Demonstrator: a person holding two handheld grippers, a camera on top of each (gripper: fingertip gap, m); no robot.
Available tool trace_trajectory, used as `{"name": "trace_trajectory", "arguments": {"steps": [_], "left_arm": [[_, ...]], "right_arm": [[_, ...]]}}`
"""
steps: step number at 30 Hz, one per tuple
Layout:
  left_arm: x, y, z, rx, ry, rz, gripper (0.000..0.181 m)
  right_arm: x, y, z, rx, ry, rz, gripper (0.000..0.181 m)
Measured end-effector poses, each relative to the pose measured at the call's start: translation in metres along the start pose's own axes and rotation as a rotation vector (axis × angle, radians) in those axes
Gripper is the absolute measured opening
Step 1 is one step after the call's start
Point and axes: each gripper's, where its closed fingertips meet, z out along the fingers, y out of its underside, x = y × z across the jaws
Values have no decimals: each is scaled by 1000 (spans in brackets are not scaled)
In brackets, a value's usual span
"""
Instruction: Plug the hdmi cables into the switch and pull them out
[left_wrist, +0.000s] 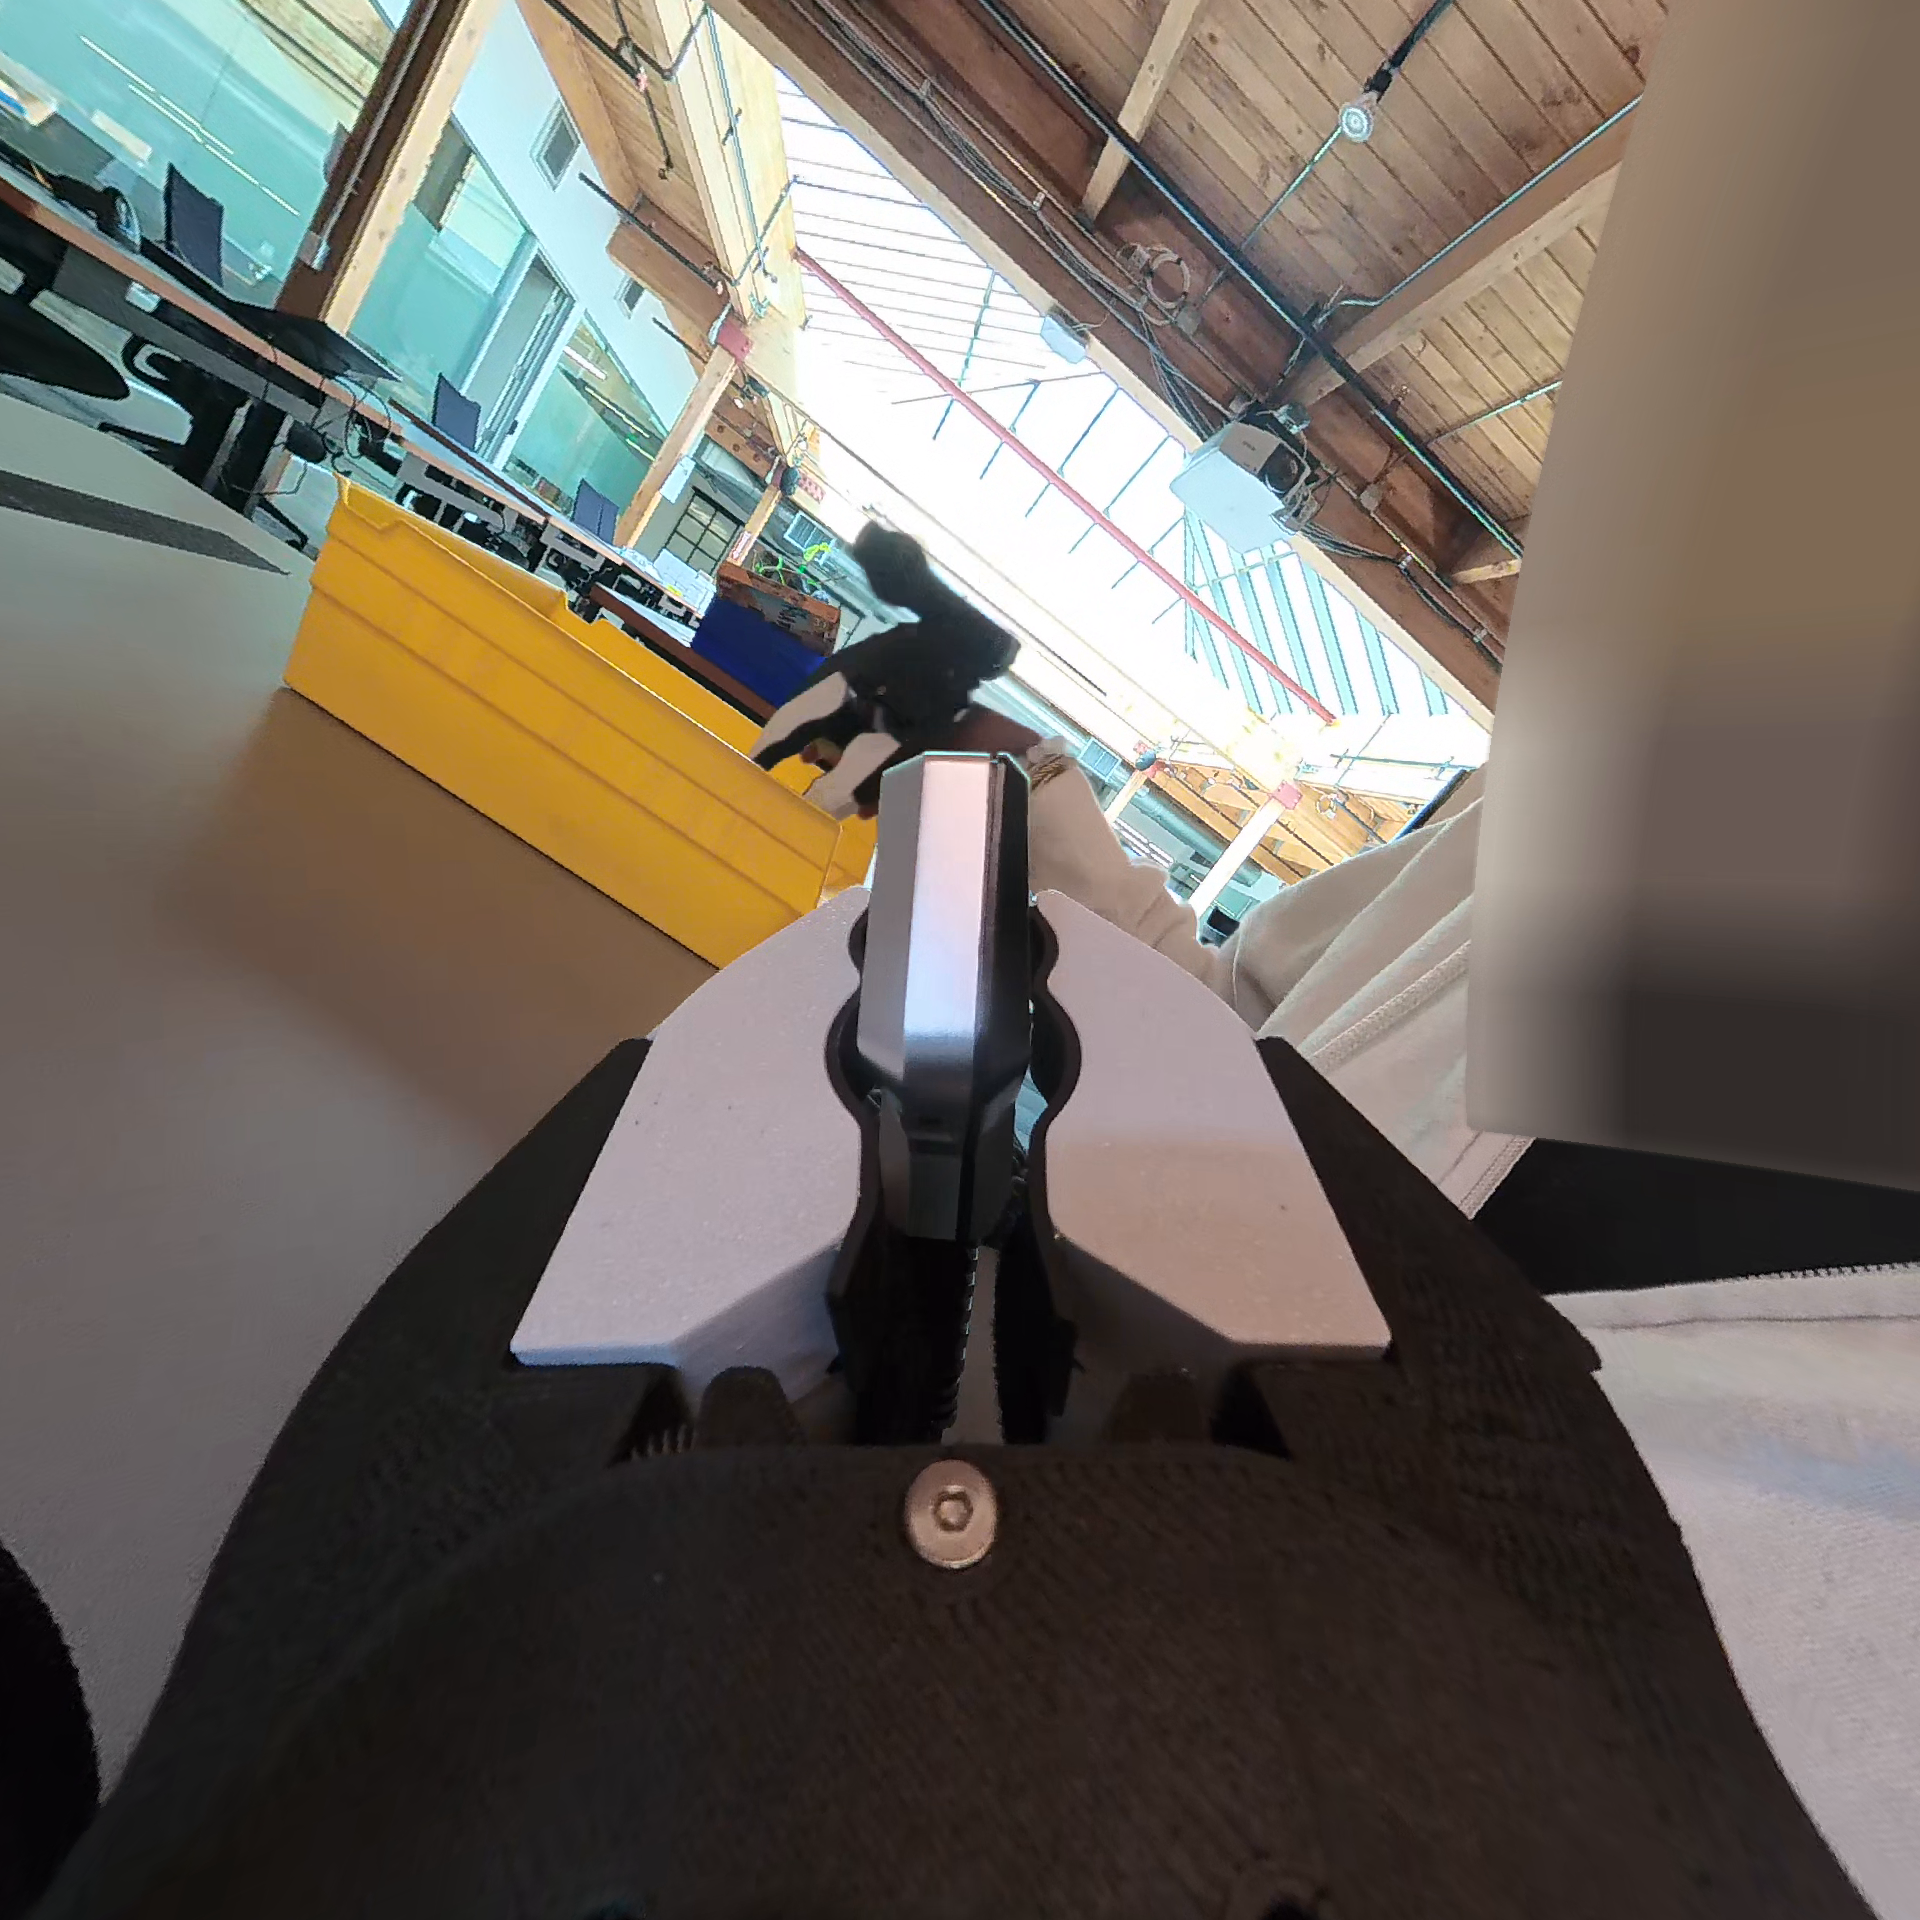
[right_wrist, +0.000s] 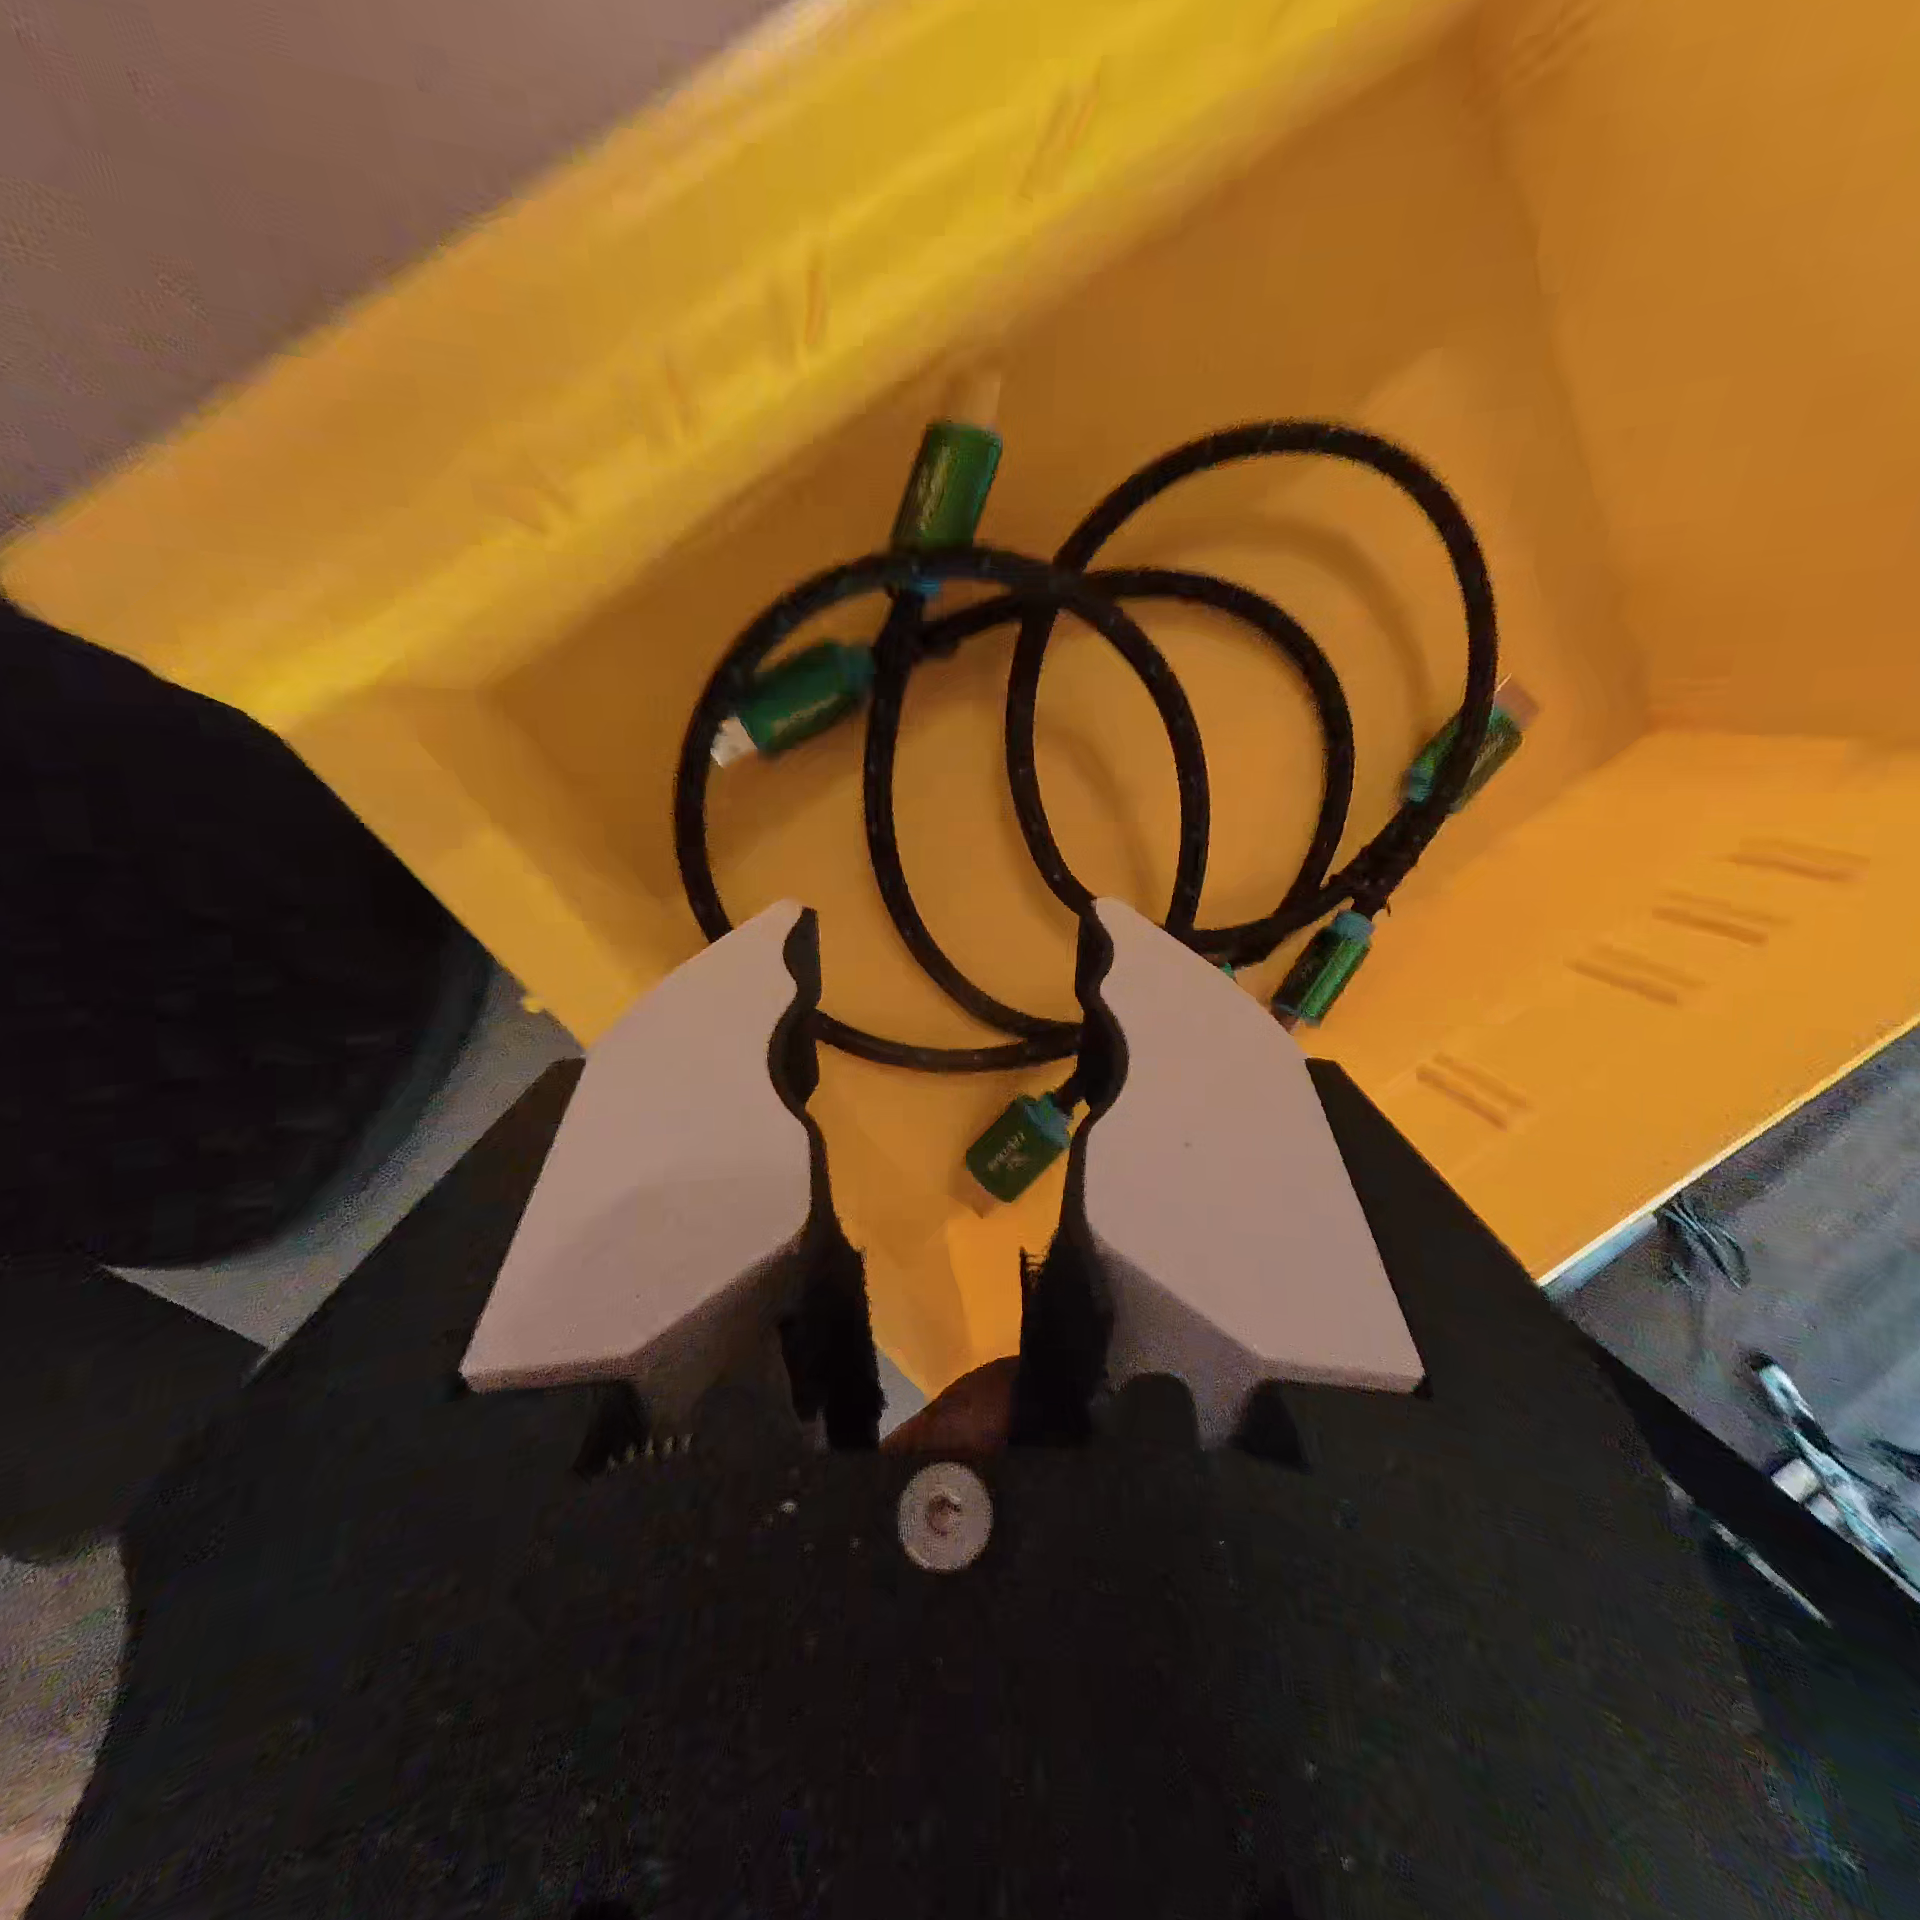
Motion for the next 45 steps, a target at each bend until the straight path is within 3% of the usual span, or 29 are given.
{"name": "trace_trajectory", "arguments": {"steps": [2,4,6,10,14,17,21,25,28,32,36,41,45], "left_arm": [[1,0,0,2,2,1,25],[1,-1,-1,7,3,1,25],[2,-2,-1,9,5,0,25],[2,0,0,3,4,-6,26],[1,2,1,-9,4,-10,26],[1,2,0,-8,4,-9,26],[1,3,1,-13,4,-12,26],[1,4,1,-20,3,-14,26],[1,3,1,-17,4,-13,26],[1,3,1,-18,3,-13,26],[0,5,1,-25,0,-20,26],[-1,5,2,-28,-1,-24,26],[-1,5,1,-28,-1,-25,26]], "right_arm": [[7,14,18,-134,13,-93,61],[5,12,33,-132,-43,-126,84],[6,13,44,-163,-93,-112,92],[21,20,58,-254,-54,-271,77],[6,24,60,-299,-206,-275,45],[-4,36,55,-362,-305,-220,44],[4,17,42,-201,-296,-119,53],[25,-2,37,-53,-241,-35,103],[12,6,49,-121,-346,-31,128],[-5,18,56,-205,-470,11,119],[-5,15,40,-195,-549,72,80],[35,-3,42,-73,-357,50,91],[57,-29,56,37,-252,-11,131]]}}
